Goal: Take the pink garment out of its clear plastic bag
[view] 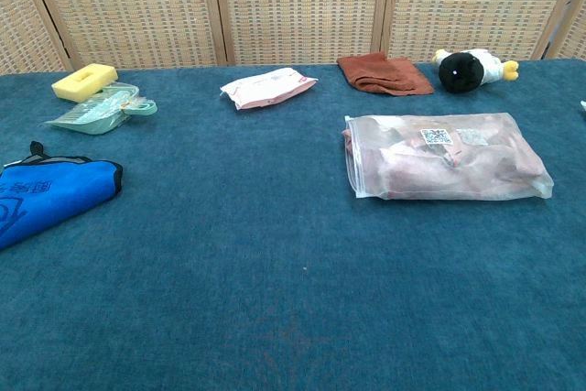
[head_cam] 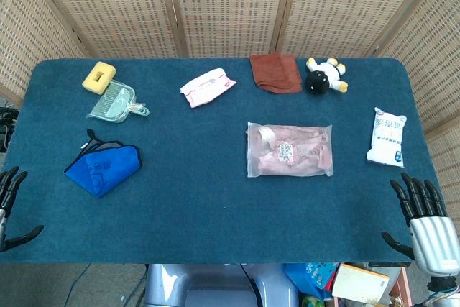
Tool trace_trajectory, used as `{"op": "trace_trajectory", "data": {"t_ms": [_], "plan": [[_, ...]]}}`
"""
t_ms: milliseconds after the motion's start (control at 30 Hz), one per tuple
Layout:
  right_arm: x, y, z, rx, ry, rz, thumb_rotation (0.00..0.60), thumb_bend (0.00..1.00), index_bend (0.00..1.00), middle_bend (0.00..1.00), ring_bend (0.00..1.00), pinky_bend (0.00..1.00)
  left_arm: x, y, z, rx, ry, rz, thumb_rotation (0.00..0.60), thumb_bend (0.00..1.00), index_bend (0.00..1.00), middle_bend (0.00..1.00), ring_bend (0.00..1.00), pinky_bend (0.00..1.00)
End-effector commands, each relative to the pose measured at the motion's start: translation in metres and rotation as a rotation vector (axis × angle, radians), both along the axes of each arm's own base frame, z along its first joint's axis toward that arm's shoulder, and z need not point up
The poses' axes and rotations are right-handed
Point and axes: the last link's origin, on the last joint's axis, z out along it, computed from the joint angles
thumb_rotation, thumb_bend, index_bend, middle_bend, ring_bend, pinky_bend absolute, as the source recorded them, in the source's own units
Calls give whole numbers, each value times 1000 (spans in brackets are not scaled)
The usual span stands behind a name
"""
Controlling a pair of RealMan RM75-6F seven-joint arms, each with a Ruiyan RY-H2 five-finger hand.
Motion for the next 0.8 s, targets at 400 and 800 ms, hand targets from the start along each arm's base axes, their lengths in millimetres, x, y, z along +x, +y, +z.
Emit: {"op": "trace_trajectory", "data": {"t_ms": [400, 800], "plan": [[7, -18, -12, 57, -6, 33, 600, 0, 0, 0, 0, 0, -2, 5, -4, 23, 18, 3, 600, 41, 0, 0, 0, 0], [60, -134, -68, 350, 15, 139, 600, 0, 0, 0, 0, 0, -7, 23, -15, 35, 48, 27, 600, 41, 0, 0, 0, 0]]}}
